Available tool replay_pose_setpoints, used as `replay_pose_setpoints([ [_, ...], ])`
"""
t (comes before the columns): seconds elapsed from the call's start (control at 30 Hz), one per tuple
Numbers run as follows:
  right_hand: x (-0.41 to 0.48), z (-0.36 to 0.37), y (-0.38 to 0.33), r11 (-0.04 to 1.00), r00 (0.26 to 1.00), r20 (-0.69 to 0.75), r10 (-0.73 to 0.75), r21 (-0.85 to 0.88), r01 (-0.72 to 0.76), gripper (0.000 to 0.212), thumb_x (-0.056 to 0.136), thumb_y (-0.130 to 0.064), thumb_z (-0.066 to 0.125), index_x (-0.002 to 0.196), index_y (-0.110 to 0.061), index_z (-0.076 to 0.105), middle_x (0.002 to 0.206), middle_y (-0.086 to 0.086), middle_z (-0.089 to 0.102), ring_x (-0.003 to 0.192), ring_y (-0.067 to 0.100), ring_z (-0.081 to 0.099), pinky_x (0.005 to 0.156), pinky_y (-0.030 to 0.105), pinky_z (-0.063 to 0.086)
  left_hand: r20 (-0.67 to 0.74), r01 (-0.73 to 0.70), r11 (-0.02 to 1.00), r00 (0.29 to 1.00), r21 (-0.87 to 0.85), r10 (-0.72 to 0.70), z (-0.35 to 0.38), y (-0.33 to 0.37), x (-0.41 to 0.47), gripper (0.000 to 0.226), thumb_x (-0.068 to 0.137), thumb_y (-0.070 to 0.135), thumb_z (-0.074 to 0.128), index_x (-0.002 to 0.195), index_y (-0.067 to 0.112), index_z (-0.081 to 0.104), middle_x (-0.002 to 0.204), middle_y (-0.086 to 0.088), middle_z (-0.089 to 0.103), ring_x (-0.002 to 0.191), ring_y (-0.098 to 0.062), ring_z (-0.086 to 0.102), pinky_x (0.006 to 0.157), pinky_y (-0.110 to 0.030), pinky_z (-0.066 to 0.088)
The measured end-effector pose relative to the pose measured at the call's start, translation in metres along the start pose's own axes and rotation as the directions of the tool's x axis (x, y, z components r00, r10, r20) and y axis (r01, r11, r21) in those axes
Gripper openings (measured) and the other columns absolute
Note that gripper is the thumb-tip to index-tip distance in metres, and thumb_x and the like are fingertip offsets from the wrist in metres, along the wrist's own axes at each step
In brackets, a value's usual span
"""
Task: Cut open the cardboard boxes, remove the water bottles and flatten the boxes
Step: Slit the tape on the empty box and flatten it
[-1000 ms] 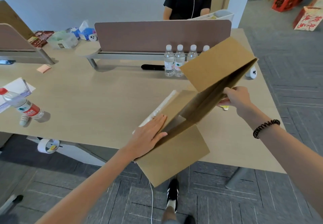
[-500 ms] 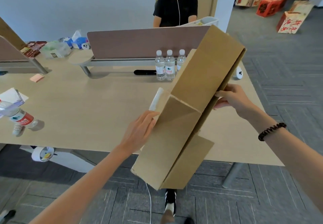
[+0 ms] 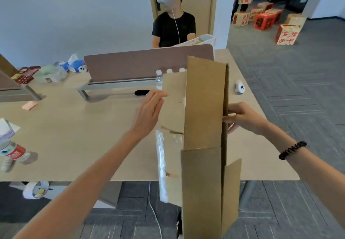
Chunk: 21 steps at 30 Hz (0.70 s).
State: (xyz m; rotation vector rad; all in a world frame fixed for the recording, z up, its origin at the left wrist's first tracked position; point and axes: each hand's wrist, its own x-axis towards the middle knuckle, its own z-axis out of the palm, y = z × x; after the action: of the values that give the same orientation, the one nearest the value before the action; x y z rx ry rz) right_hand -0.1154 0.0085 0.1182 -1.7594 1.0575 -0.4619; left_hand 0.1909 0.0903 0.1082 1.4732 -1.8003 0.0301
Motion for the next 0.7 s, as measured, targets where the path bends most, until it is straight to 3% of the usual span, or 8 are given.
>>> replay_pose_setpoints([
  [0.13,-0.005,0.01,-0.001,0.988,0.999,0.032,-0.016,-0.153,0.021,0.026,0.091,0.004,0.055,0.115,0.001,0.064,0.111,0.011,0.068,0.082,0.026,0.072,0.059,0.034,0.06,0.021,-0.02,0.998,1.0,-0.062,0.021,0.001,0.001,0.043,0.028,0.101,0.016,0.048,0.128,0.015,0.059,0.13,0.006,0.053,0.122,-0.013,0.048,0.099,-0.043,0.046],
  [0.27,-0.01,0.016,0.005,0.974,0.999,0.034,-0.037,-0.223,0.044,0.024,0.092,-0.001,0.057,0.115,0.0,0.065,0.115,0.009,0.066,0.085,0.024,0.071,0.061,0.041,0.061,0.098,-0.041,0.997,0.994,-0.069,0.047,0.004,0.005,0.058,0.035,0.101,0.033,0.046,0.132,0.022,0.057,0.132,0.006,0.055,0.125,-0.011,0.044,0.106,-0.032,0.036],
  [0.4,-0.014,0.021,0.005,0.972,0.996,0.053,-0.066,-0.224,0.076,0.026,0.092,-0.001,0.057,0.117,-0.003,0.066,0.116,0.005,0.066,0.085,0.025,0.071,0.063,0.044,0.06,0.152,-0.02,0.994,0.988,-0.112,0.037,0.013,0.006,0.064,0.028,0.095,0.016,0.058,0.123,0.017,0.065,0.118,0.006,0.063,0.11,-0.005,0.051,0.096,-0.031,0.041],
  [0.5,-0.016,0.025,0.007,0.969,0.994,0.085,-0.075,-0.23,0.093,0.028,0.092,0.0,0.057,0.118,-0.005,0.066,0.119,0.001,0.066,0.085,0.024,0.071,0.063,0.044,0.06,0.19,0.06,0.988,0.981,-0.14,-0.033,0.018,0.001,0.068,0.017,0.092,0.018,0.061,0.107,0.017,0.069,0.101,0.006,0.059,0.095,0.007,0.048,0.085,-0.024,0.039],
  [0.6,-0.017,0.03,0.01,0.965,0.991,0.11,-0.081,-0.242,0.106,0.03,0.092,0.0,0.057,0.119,-0.008,0.067,0.119,-0.003,0.066,0.084,0.023,0.071,0.062,0.041,0.06,0.309,0.136,0.979,0.947,-0.153,-0.083,0.016,-0.003,0.068,0.019,0.091,0.034,0.058,0.098,0.02,0.07,0.092,0.005,0.051,0.092,-0.009,0.048,0.084,-0.03,0.04],
  [0.7,-0.016,0.033,0.013,0.964,0.989,0.128,-0.077,-0.245,0.107,0.03,0.092,0.0,0.058,0.118,-0.011,0.068,0.115,-0.004,0.067,0.082,0.021,0.07,0.062,0.038,0.061,0.464,0.293,0.897,0.878,-0.332,-0.115,0.01,-0.004,0.059,0.019,0.098,0.029,0.056,0.094,0.014,0.067,0.091,-0.015,0.057,0.084,-0.016,0.051,0.078,-0.033,0.04],
])
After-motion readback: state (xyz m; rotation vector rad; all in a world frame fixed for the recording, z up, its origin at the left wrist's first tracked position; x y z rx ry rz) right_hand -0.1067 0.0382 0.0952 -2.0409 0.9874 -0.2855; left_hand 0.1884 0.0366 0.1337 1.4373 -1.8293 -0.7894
